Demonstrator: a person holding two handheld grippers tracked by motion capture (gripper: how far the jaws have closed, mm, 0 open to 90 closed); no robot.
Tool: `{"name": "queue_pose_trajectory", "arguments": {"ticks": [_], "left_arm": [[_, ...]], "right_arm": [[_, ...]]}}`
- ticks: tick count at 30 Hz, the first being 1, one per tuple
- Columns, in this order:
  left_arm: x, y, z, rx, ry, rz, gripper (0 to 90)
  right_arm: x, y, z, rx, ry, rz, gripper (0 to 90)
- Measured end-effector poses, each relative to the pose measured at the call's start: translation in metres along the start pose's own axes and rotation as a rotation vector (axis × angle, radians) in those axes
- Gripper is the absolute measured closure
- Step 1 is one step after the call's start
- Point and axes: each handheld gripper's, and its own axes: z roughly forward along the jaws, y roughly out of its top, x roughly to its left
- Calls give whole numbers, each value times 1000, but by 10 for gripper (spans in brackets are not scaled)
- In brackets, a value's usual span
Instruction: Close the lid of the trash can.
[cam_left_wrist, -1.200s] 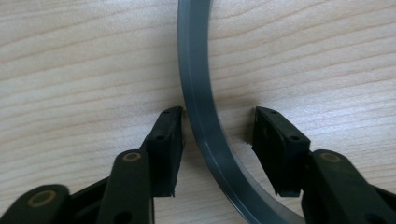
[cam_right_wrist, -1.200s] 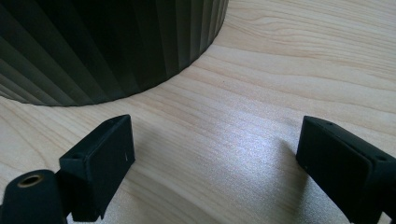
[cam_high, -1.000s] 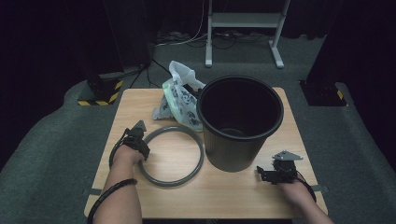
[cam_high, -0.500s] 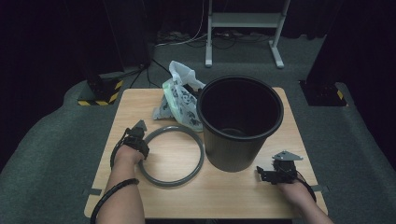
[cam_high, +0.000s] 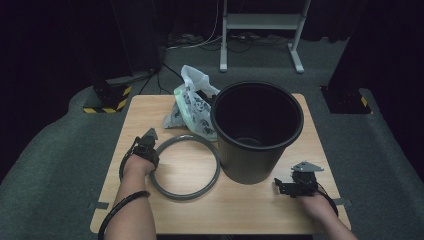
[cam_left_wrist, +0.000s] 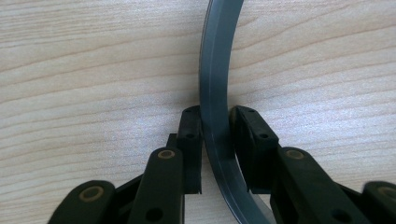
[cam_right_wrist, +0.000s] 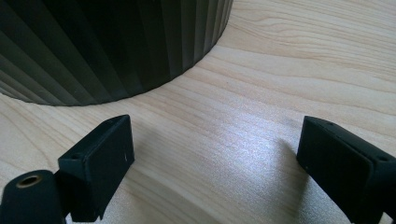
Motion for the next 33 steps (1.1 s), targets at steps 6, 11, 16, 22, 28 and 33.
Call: {"name": "queue_pose_trajectory", "arguments": {"ticks": [6,11,16,22,28,33], "left_arm": [[2,-5,0,-30,-6,1,769],[5,-7,0,-30,-40,-6,775],[11,-11,-2,-40,-75,-16,777],[17,-17,-4,-62,-125,-34,781],[23,-21,-5,-62,-165,-41,786],[29,-23,-10,-75,-199,-59,787]], "right_arm": [[0,0,0,0,1,-3,107],[0,0,0,0,1,-4,106],[0,0,0,1,2,-2,106],[0,0,0,1,3,-1,106],[0,0,0,2,3,2,106],[0,0,0,2,3,-1,106]]}}
